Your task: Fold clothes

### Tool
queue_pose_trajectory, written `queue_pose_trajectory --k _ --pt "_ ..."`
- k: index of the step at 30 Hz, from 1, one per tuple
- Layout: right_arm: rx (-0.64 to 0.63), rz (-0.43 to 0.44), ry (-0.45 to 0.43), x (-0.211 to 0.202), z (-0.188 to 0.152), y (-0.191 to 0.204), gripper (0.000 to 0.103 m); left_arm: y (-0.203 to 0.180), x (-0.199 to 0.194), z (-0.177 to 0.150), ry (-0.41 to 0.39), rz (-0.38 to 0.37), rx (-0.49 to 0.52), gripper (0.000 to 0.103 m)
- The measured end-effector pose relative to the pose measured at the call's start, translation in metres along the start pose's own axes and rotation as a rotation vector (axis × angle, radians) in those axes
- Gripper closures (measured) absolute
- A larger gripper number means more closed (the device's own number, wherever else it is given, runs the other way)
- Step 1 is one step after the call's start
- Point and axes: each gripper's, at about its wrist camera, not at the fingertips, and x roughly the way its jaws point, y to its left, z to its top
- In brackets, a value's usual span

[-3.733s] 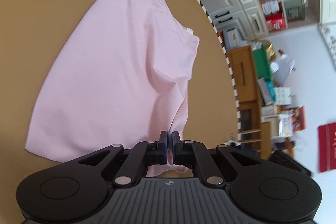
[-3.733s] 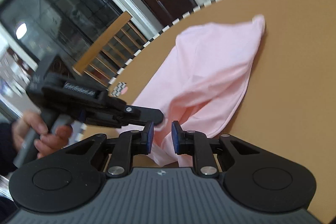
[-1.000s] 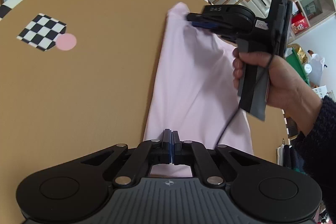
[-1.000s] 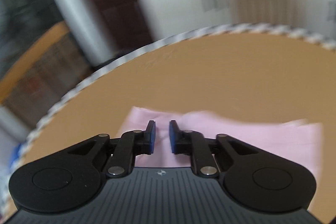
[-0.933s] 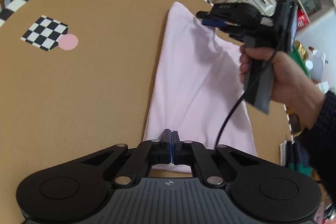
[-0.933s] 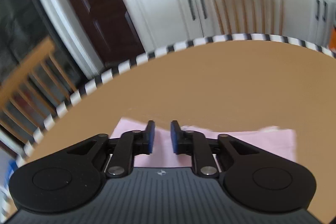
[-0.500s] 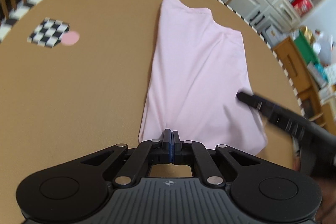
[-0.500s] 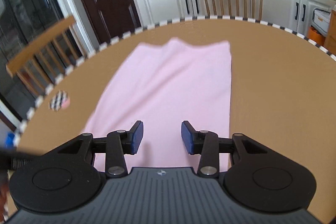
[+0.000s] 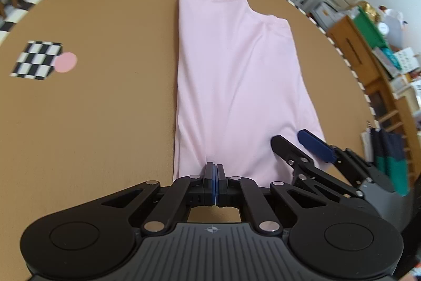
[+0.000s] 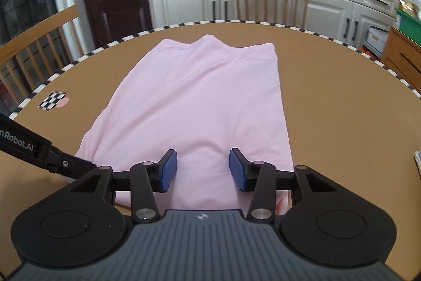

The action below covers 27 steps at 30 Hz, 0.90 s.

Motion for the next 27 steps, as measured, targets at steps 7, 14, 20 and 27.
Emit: queue_pose_trajectory --k 7,14,20,27 --pt "0.591 -0.163 -0.272 -0.065 -0.018 0.02 0.012 0.015 -0.041 0.041 0.048 -0.035 0.313 0.051" --pt "0.93 -0.13 -0.153 -0.064 -0.063 0.041 0.028 0.017 -0.043 0.075 0.129 -0.11 0.457 0.049" --pt "1.275 -0.043 -0.25 -0.076 -0.106 0.014 0.024 0.017 -0.027 0.093 0.184 -0.154 0.527 0.046" --pt "1.437 -0.024 -0.312 -0.062 -0.118 0.012 0.024 0.014 -0.002 0.176 0.238 -0.274 0.659 0.045"
